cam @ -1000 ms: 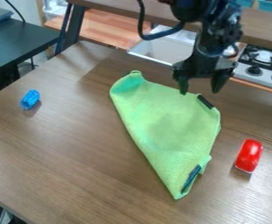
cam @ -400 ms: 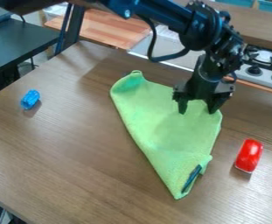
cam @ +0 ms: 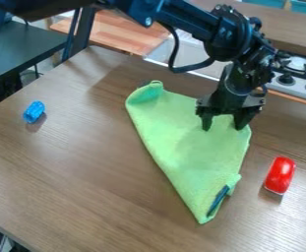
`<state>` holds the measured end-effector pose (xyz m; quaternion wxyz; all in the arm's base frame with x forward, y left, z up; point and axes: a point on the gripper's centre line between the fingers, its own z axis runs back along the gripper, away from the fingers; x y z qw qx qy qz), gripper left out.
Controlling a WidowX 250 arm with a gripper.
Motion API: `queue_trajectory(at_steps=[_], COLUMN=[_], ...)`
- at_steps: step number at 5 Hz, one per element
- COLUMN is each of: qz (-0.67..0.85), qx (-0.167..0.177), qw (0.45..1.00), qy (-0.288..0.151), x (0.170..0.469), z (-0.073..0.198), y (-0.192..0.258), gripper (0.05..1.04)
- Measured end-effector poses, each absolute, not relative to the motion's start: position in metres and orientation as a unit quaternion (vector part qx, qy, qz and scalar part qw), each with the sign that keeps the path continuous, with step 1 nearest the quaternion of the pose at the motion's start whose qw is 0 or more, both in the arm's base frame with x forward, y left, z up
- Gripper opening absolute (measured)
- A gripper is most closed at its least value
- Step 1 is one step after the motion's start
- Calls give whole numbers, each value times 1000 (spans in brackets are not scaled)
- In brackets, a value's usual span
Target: Unfold the cloth from top right to bottom left
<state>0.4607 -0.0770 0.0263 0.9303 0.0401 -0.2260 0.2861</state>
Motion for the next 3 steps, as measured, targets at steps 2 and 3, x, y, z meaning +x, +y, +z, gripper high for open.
queue_trajectory(at_steps=[2, 3], qz=[294, 301], qx=[29, 18], qw=[927, 924], qy=[-229, -235], x=[464, 470], z=[29, 39], y=[-80, -84], gripper=[1001, 1001])
